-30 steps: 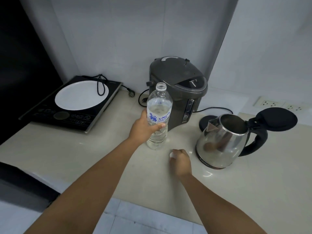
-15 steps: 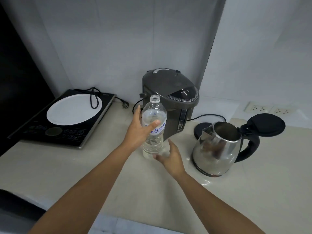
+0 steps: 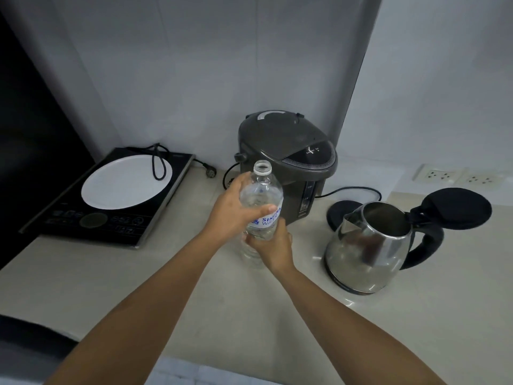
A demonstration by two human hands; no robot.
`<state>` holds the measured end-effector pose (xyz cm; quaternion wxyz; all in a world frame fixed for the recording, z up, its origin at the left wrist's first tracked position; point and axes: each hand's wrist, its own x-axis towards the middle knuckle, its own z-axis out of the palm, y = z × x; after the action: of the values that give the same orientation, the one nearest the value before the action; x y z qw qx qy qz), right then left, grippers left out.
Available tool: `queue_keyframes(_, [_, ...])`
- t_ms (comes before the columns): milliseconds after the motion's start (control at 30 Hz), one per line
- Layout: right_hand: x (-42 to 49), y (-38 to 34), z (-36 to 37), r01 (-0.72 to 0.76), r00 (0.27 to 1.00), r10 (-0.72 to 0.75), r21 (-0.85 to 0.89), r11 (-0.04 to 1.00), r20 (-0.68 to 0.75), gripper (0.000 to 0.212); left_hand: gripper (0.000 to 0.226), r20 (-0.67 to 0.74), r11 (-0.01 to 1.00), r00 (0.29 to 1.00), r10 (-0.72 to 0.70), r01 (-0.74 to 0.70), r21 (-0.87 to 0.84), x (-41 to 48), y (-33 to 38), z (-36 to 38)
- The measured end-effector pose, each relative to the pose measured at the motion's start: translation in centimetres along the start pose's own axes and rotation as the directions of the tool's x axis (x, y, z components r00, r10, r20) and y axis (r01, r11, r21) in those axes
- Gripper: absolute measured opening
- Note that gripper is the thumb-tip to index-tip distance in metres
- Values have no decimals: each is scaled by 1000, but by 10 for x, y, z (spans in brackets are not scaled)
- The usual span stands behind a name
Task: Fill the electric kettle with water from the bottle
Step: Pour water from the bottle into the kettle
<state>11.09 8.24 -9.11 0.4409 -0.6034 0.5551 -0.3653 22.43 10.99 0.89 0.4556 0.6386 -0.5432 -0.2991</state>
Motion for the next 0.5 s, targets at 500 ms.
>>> queue_keyframes(500, [-90, -12, -100, 76, 997, -69, 174, 982, -45, 67, 82, 101, 979, 987, 128, -109, -174, -63, 77, 42])
